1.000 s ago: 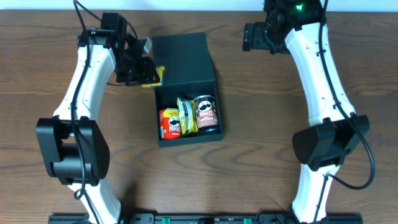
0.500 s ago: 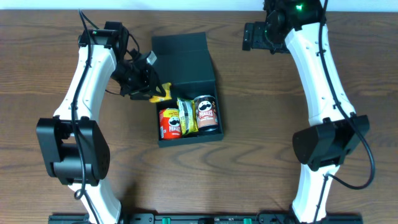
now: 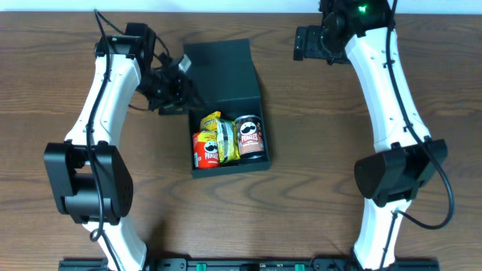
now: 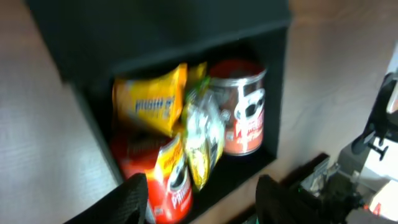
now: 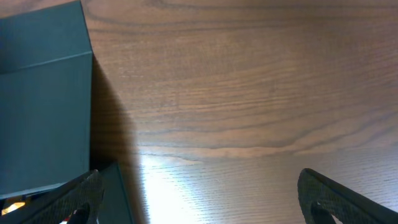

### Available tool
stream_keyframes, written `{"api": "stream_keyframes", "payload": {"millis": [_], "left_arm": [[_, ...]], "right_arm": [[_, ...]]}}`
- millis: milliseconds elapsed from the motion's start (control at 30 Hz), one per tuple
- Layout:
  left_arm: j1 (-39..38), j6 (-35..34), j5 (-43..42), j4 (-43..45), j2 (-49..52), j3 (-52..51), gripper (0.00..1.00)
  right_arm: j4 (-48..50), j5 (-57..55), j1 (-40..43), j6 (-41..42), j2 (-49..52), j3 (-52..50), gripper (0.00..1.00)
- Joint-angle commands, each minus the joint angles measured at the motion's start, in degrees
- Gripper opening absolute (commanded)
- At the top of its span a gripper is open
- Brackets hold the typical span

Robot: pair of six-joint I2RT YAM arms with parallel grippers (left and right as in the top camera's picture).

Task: Pack container
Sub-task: 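Carry the yellow packet into the box with the left gripper and release, then bring both grippers to the upright lid's top edge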

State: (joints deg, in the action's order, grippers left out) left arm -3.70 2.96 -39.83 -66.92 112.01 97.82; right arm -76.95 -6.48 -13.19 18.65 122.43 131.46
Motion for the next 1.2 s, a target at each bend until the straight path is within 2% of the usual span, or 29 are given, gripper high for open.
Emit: {"api": "stream_keyframes", "payload": {"millis": [0,33,100,167,200,233,267,367,633,800,900,1000,1167], "left_arm": [[0.09,-0.61,4.31,5.18,-1.27,1.46,0.57],[0.09,-2.05,10.23,7.89,-1.27,1.46,0.54],[0.07,-9.38,23.58,12.61,-1.27,1.46,0.52],[0.11,-18.56,35.30,14.34,-1.27,1.46,0.24],[0.33,-23.47,39.50,14.10,-1.22,1.44,0.06],[0.76,-30.16,43.76,12.92,-1.11,1.44,0.06],[1.16,-33.09,44.81,12.02,-0.98,1.44,0.06],[2.91,-35.43,39.45,10.82,1.09,1.27,0.06],[3.32,-39.26,33.35,11.93,9.49,1.27,0.06],[3.37,-40.13,24.15,18.08,14.05,1.27,0.06],[3.30,-42.86,22.73,20.02,15.39,1.27,0.06],[3.30,-44.59,17.31,23.56,17.44,1.27,0.06],[3.30,-46.64,13.55,26.56,20.02,1.27,0.06]], "right_arm": [[-0.35,-0.52,0.37,1.36,-0.26,0.00,0.99],[-0.28,-0.55,0.35,2.12,-0.26,0.00,0.99],[0.44,-0.57,0.35,2.36,-0.26,0.00,0.89],[1.64,-1.09,0.37,2.89,-0.26,0.00,0.67],[2.12,-1.97,0.37,4.33,-0.13,0.00,0.44],[2.56,-3.19,0.37,6.43,0.13,0.00,0.19],[2.80,-4.02,0.37,8.13,0.39,0.00,0.02],[3.54,-3.89,0.35,12.85,3.48,0.00,0.01],[6.12,4.02,0.13,12.87,11.91,0.00,0.02],[8.50,11.91,-0.22,15.37,14.82,0.00,0.01],[8.66,14.14,-0.46,16.65,15.96,0.00,0.01],[9.25,18.99,-0.50,17.77,17.51,0.00,0.01],[9.51,20.50,-0.76,17.79,19.56,0.00,0.01]]}}
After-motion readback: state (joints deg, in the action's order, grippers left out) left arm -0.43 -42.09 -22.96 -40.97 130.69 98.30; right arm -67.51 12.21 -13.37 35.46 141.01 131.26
